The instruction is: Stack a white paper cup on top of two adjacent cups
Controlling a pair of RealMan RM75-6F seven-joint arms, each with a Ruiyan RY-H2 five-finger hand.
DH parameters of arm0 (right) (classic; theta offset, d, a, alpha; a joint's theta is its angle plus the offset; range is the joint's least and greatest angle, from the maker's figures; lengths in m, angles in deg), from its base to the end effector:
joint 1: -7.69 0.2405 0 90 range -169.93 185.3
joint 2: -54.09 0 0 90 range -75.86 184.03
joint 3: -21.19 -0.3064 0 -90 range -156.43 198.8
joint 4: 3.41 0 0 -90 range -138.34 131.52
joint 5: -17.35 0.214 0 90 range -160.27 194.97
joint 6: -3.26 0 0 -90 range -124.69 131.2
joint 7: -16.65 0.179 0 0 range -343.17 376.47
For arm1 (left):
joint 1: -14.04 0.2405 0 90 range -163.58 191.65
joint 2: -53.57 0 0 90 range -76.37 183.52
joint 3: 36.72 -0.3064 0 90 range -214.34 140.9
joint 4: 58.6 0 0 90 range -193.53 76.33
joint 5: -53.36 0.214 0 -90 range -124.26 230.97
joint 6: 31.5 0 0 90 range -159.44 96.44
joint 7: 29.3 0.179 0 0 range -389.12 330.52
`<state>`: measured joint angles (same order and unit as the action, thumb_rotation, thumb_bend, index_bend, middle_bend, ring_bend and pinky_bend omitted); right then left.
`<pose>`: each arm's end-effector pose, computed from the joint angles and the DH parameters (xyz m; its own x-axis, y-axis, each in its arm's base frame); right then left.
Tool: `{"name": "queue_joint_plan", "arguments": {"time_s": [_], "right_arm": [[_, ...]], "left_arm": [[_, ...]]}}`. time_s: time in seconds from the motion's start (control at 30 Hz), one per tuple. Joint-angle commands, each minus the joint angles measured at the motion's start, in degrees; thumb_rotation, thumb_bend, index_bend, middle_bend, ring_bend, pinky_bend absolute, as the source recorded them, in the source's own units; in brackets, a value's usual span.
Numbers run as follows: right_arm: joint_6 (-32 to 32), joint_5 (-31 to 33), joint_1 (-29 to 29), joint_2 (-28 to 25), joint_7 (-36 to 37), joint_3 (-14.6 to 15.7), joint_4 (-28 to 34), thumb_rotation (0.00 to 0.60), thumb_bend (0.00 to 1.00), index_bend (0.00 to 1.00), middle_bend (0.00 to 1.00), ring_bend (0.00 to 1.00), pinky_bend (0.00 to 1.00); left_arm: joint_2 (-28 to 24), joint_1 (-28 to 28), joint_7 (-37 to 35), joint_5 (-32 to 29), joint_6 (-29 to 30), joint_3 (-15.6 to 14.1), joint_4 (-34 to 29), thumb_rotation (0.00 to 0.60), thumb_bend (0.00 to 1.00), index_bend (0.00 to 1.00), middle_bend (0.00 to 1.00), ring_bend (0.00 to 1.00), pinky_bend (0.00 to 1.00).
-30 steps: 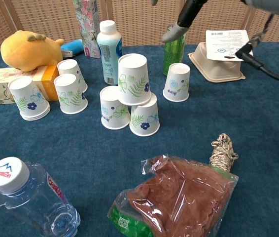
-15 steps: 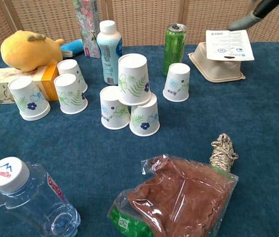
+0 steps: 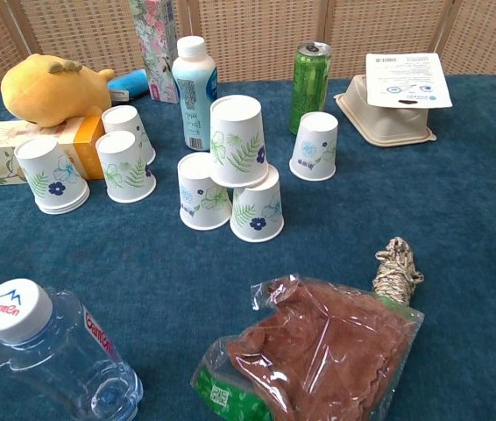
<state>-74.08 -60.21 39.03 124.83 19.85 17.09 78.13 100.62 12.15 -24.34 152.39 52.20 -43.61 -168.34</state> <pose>-0.2749 -0.3871 0.1470 0.3818 0.0789 0.9209 -0.8825 -0.2648 0.3885 -0.2989 0.1591 0.2092 0.4787 0.1940 0.8563 0.8764 -0.1634 -0.4529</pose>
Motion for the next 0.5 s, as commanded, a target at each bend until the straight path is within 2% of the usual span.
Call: {"name": "queue_joint_plan", "arguments": {"time_s": [0.03,0.13,0.23,0.4,0.5], "right_arm": [[-1.5,-2.0,-3.6,1.1,6.4,1.4,-5.1,0.6,0.08,0.2,0.26,0.19,0.33],[-2.1,-3.0,-5.6,1.2,10.5,2.2,-8.1,0.6,0.08,0.18,0.24,0.14,0.26],[-3.4,-3.4,-8.1,0.6,13.5,2.7,-8.4,0.6,0.06,0.16,0.2,0.1,0.2],[-5.6,-3.9,-11.9,-2.0,12.1,3.7,-4.0,0.592,0.02,0.11,0.13,0.05,0.16],[-8.0,-4.3,-14.2,-3.6,8.5,4.1,0.4,0.592,0.0,0.11,0.1,0.02,0.13]], "left_arm": [[0.2,0.1,0.5,0.2,0.1,-0.1,-0.2,0.6,0.31,0.06,0.0,0.0,0.0],[0.3,0.2,1.0,0.3,0.0,-0.1,-0.3,0.6,0.31,0.06,0.0,0.0,0.0],[0.6,0.3,1.6,0.0,0.0,-0.1,-0.4,0.6,0.31,0.06,0.0,0.0,0.0],[2.1,0.7,0.2,1.2,1.7,0.2,1.8,0.6,0.31,0.04,0.0,0.0,0.0],[4.1,1.4,-1.8,3.1,5.2,0.9,5.2,0.6,0.31,0.01,0.0,0.0,0.0]]}}
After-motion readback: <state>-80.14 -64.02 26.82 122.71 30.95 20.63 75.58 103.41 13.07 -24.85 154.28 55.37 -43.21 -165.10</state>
